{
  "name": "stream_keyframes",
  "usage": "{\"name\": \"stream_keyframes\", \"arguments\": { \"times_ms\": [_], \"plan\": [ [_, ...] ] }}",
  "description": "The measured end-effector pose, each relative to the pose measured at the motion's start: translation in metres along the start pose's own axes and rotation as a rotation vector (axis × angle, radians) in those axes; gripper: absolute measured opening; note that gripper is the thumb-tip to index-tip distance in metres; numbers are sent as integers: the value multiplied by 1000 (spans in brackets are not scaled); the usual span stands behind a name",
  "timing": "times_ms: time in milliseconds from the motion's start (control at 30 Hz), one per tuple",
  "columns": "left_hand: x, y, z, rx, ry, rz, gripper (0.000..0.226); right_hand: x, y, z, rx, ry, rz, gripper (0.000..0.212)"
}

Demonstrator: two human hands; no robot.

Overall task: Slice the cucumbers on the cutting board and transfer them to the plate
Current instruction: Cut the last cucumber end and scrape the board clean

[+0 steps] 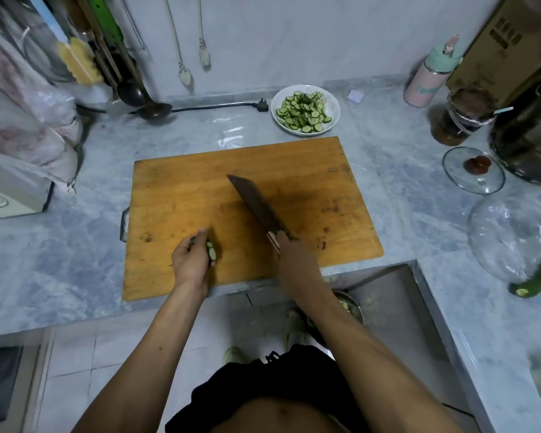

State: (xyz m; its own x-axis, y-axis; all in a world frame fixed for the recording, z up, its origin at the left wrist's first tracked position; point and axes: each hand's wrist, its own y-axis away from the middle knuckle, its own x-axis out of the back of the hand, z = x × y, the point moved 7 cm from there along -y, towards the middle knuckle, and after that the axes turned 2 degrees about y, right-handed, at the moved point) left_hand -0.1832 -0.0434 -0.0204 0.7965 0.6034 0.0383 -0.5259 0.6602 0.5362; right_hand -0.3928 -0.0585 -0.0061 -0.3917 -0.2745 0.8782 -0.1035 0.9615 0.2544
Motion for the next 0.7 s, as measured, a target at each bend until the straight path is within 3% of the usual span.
{"name": "stream_keyframes", "arguments": {
  "times_ms": [200,367,534,701],
  "plan": [
    [5,-12,8,-42,10,40,19,45,-12,35,-23,-638,146,19],
    [13,-31,9,-82,-29,108,16,43,-31,97,-248,-1138,40,26],
    [4,-57,16,-209,-192,172,17,17,-38,115,-376,-1123,-105,37],
    [-20,-79,23,-354,-398,164,19,21,-59,111,-264,-910,-167,36]
  ]
}}
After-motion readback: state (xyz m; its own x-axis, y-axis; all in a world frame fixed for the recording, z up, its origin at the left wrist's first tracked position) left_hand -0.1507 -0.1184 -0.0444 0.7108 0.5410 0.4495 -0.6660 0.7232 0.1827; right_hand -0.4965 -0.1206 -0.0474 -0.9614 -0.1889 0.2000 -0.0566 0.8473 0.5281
